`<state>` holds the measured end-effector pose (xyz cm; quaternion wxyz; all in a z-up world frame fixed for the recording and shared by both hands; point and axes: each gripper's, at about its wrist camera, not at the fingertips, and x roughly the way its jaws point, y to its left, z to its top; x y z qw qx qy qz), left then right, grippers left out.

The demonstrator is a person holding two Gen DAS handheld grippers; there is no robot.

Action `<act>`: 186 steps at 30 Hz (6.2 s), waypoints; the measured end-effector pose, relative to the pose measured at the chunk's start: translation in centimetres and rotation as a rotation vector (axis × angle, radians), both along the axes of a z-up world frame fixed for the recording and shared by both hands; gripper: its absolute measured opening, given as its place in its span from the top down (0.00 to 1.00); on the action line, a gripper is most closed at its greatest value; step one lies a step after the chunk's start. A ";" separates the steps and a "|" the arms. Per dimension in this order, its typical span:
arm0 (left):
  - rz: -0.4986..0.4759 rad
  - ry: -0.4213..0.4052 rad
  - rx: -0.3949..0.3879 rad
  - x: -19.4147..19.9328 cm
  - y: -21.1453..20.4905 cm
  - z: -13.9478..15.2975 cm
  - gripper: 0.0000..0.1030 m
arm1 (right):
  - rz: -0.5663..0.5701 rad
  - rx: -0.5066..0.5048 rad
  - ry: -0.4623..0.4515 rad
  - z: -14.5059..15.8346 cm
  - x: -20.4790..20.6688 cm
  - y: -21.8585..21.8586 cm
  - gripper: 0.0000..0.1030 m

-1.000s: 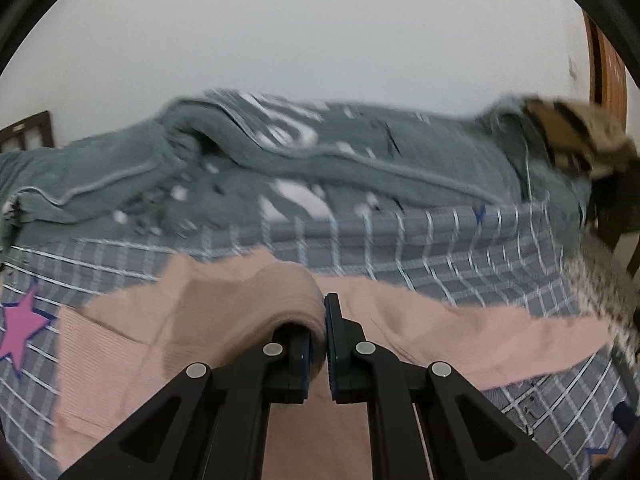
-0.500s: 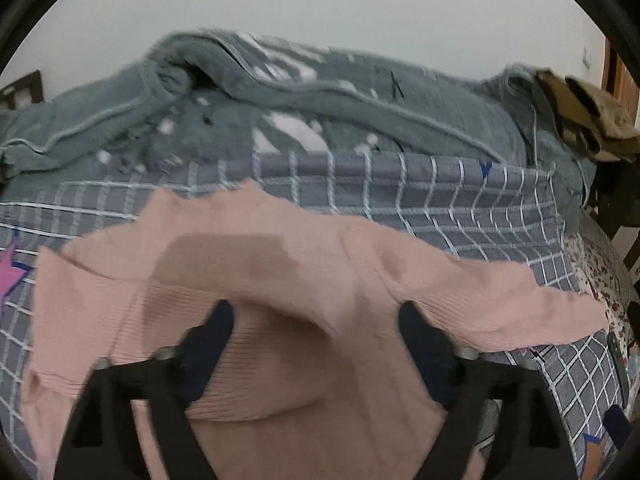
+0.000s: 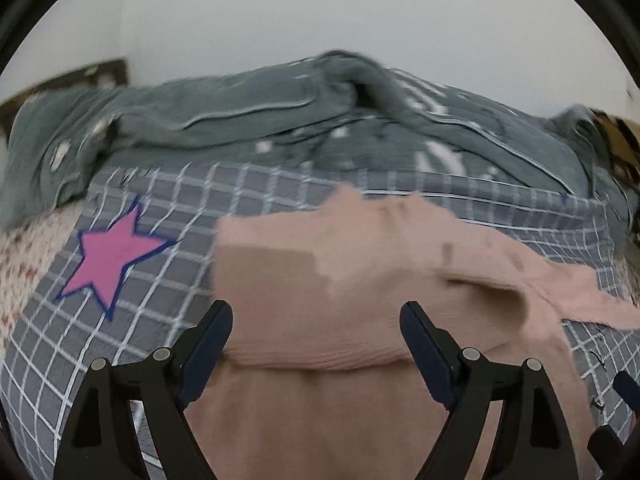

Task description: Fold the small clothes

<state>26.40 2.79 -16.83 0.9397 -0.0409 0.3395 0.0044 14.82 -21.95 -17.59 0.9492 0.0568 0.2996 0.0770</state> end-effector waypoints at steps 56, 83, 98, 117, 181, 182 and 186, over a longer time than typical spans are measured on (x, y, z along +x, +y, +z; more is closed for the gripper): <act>0.023 0.113 -0.089 5.1 6.7 -5.4 0.48 | -0.200 -0.199 0.169 -0.9 13.0 -5.8 0.70; 0.133 0.092 -0.042 4.9 7.3 -5.2 0.40 | -0.255 -0.198 0.081 1.2 8.0 -12.6 0.42; 0.132 0.110 0.142 5.3 4.6 -5.1 0.36 | -0.515 -0.046 0.164 -0.9 3.6 -28.9 0.38; 0.126 0.104 0.148 5.3 4.4 -5.1 0.36 | -0.491 0.111 0.240 -3.3 3.9 -31.9 0.38; 0.015 -0.044 -0.035 0.3 9.5 -2.5 0.24 | 0.144 -0.204 -0.029 2.8 10.3 8.6 0.47; 0.006 -0.047 -0.040 0.4 9.1 -2.3 0.24 | 0.115 -0.210 -0.030 2.7 10.0 7.3 0.47; -0.032 -0.063 -0.046 0.8 6.8 -1.8 0.24 | 0.001 -0.217 -0.019 1.2 9.0 1.5 0.45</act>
